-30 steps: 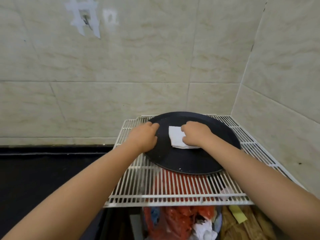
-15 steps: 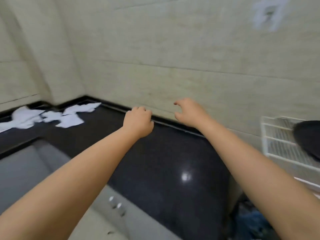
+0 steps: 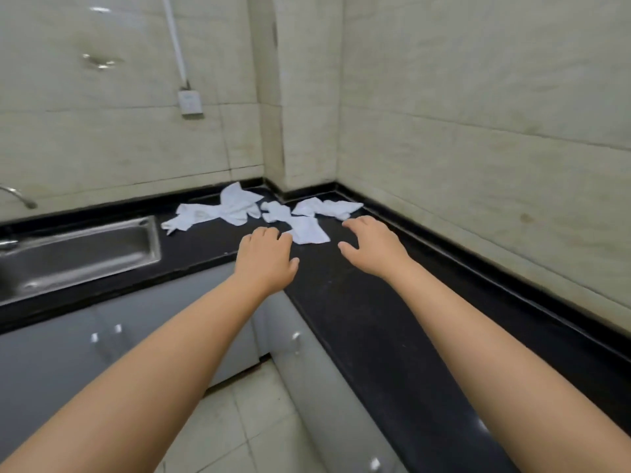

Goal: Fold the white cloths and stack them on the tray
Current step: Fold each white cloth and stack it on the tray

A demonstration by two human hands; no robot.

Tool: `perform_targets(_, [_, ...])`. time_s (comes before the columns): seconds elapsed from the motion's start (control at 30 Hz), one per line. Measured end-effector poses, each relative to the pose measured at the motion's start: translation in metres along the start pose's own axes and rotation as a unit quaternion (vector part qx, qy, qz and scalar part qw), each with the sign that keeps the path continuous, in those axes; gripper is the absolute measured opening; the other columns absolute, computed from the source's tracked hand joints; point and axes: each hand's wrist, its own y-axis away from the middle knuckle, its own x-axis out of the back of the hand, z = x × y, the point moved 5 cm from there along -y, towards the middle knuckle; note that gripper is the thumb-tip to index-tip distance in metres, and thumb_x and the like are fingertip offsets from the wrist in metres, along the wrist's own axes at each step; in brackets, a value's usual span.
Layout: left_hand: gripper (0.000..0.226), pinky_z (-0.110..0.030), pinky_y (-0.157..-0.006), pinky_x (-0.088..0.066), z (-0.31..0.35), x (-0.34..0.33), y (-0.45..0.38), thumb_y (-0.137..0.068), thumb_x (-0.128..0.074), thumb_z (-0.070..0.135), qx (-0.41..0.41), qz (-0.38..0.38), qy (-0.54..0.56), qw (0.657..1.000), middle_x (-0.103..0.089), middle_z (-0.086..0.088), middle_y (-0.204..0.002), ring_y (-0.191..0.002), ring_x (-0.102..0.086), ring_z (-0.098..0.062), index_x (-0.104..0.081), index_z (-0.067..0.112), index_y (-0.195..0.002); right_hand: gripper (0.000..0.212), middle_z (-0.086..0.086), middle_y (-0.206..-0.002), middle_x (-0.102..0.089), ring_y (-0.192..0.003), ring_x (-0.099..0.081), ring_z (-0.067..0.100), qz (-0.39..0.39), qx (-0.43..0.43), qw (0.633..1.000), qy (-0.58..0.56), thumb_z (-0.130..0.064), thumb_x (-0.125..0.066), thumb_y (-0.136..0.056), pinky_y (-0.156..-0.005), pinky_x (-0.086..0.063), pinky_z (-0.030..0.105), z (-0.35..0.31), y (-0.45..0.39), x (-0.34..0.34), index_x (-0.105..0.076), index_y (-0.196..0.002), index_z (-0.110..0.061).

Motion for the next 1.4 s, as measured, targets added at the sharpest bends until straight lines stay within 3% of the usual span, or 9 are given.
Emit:
perform_targets(0.23, [0.044, -0.039, -0.098, -0.036, -0.090, -0.049, -0.140, -0.092, -0.045, 0.036, 0.024, -0.029, -0.010, 0.999, -0.050, -0.011, -0.129, -0.123, -0.041, -0.030, -0.047, 0.011, -0.128, 0.047, 0.011, -0.139, -0.044, -0.127, -0.042, 0.029, -0.045, -0.021, 0.998, -0.032, -0.027, -0.048, -0.089, -0.099, -0.040, 0.042, 0.006, -0.165, -0.075, -0.042, -0.134, -0.013])
perform_targets(0.47, [0.042, -0.038, -0.099, -0.035, -0.135, -0.117, -0.251, -0.093, -0.044, 0.034, -0.022, -0.055, -0.009, 0.998, -0.049, -0.011, -0.130, -0.124, -0.040, -0.029, -0.047, 0.010, -0.127, 0.047, 0.013, -0.135, -0.047, -0.123, -0.045, 0.031, -0.088, -0.097, 0.991, -0.029, -0.026, -0.049, -0.088, -0.098, -0.043, 0.044, 0.046, -0.266, -0.152, -0.043, -0.133, -0.013])
perform_targets(0.8, [0.039, -0.038, -0.094, -0.039, -0.165, -0.262, -0.403, -0.092, -0.045, 0.033, -0.204, -0.150, 0.014, 0.967, -0.050, -0.009, -0.126, -0.120, -0.043, -0.027, -0.049, 0.011, -0.125, 0.042, 0.011, -0.134, -0.048, -0.117, -0.049, 0.029, -0.165, -0.251, 0.954, -0.008, -0.019, -0.047, -0.089, -0.094, -0.044, 0.039, 0.095, -0.356, -0.287, -0.047, -0.131, -0.014])
perform_targets(0.97, [0.031, -0.035, -0.089, -0.040, -0.146, -0.322, -0.432, -0.093, -0.044, 0.030, -0.317, -0.196, 0.031, 0.927, -0.051, -0.008, -0.121, -0.114, -0.046, -0.026, -0.052, 0.010, -0.116, 0.043, 0.008, -0.136, -0.047, -0.125, -0.043, 0.027, -0.194, -0.319, 0.928, 0.009, -0.016, -0.047, -0.089, -0.099, -0.042, 0.038, 0.109, -0.358, -0.326, -0.047, -0.132, -0.016])
perform_targets(1.1, [0.024, -0.032, -0.085, -0.038, -0.125, -0.357, -0.439, -0.095, -0.045, 0.029, -0.352, -0.216, 0.059, 0.909, -0.052, -0.006, -0.117, -0.112, -0.046, -0.024, -0.052, 0.010, -0.107, 0.043, 0.004, -0.137, -0.043, -0.127, -0.036, 0.027, -0.190, -0.328, 0.925, 0.021, -0.019, -0.048, -0.091, -0.104, -0.036, 0.037, 0.114, -0.361, -0.348, -0.045, -0.134, -0.020])
perform_targets(1.17, [0.022, -0.031, -0.086, -0.038, -0.119, -0.373, -0.441, -0.094, -0.048, 0.029, -0.358, -0.216, 0.062, 0.906, -0.053, -0.004, -0.116, -0.111, -0.047, -0.023, -0.056, 0.011, -0.104, 0.037, 0.005, -0.132, -0.046, -0.124, -0.037, 0.028, -0.182, -0.325, 0.927, 0.031, -0.019, -0.049, -0.091, -0.103, -0.035, 0.036, 0.117, -0.365, -0.354, -0.053, -0.128, -0.020])
perform_targets(1.27, [0.011, -0.026, -0.064, -0.035, -0.113, -0.384, -0.444, -0.074, -0.075, 0.025, -0.382, -0.176, 0.084, 0.903, -0.063, 0.000, -0.085, -0.083, -0.059, -0.018, -0.067, 0.016, -0.074, 0.023, 0.006, -0.117, -0.055, -0.112, -0.043, 0.029, -0.141, -0.310, 0.940, 0.031, -0.013, -0.050, -0.089, -0.096, -0.035, 0.033, 0.122, -0.369, -0.359, -0.068, -0.103, -0.010])
perform_targets(1.33, [0.027, -0.023, -0.053, -0.029, -0.113, -0.391, -0.446, -0.049, -0.087, 0.017, -0.398, -0.170, 0.086, 0.898, -0.059, 0.003, -0.060, -0.058, -0.057, -0.015, -0.061, 0.018, -0.053, 0.020, 0.005, -0.113, -0.057, -0.111, -0.044, 0.026, -0.123, -0.300, 0.946, 0.026, -0.012, -0.050, -0.089, -0.091, -0.028, 0.027, 0.124, -0.370, -0.360, -0.067, -0.097, -0.007])
perform_targets(1.4, [0.038, -0.021, -0.043, -0.034, -0.115, -0.393, -0.445, -0.035, -0.091, 0.013, -0.412, -0.158, 0.119, 0.889, -0.055, 0.004, -0.051, -0.047, -0.054, -0.014, -0.055, 0.018, -0.048, 0.016, 0.006, -0.108, -0.060, -0.108, -0.047, 0.027, -0.096, -0.276, 0.956, 0.005, -0.009, -0.051, -0.086, -0.095, -0.032, 0.030, 0.123, -0.370, -0.360, -0.064, -0.094, -0.006])
